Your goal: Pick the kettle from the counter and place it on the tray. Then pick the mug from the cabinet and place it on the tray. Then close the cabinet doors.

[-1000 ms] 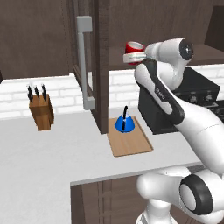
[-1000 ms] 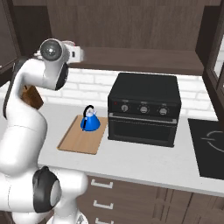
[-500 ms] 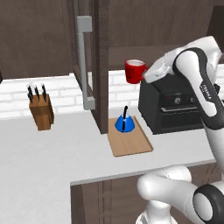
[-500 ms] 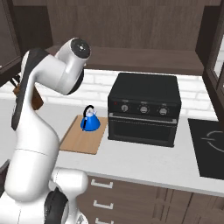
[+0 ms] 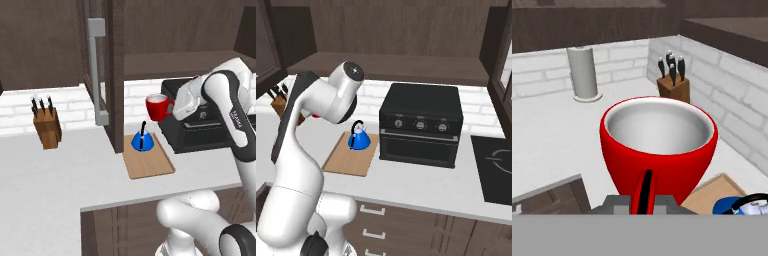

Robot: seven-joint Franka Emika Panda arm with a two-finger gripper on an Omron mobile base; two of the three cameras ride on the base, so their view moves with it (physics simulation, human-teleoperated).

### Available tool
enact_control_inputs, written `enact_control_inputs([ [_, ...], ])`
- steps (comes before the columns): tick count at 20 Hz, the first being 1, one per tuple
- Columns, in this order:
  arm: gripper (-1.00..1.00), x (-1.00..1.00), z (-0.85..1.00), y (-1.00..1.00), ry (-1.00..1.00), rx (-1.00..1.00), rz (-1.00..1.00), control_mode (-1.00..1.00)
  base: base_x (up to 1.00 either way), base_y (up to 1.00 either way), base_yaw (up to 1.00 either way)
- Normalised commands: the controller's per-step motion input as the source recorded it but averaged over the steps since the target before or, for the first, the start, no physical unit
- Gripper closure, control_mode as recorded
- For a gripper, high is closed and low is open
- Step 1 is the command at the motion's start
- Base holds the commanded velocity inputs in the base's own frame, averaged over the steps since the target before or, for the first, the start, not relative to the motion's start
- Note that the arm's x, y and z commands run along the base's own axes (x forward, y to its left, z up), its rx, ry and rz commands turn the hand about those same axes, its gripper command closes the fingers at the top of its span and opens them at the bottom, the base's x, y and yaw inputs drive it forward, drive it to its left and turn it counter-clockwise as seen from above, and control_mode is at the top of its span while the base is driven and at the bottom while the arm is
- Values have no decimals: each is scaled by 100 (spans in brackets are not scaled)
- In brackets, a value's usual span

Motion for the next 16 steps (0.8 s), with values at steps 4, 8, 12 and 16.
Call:
enact_control_inputs([
  [4, 100, -1, -100, 0, -3, 0, 0, -100, 0, 0, 0],
  [8, 100, 0, -100, 0, 0, 0, 0, -100, 0, 0, 0],
  [12, 100, 18, -97, -1, 0, 2, 0, -100, 0, 0, 0],
  [16, 100, 27, -74, -10, 0, 3, 2, -100, 0, 0, 0],
])
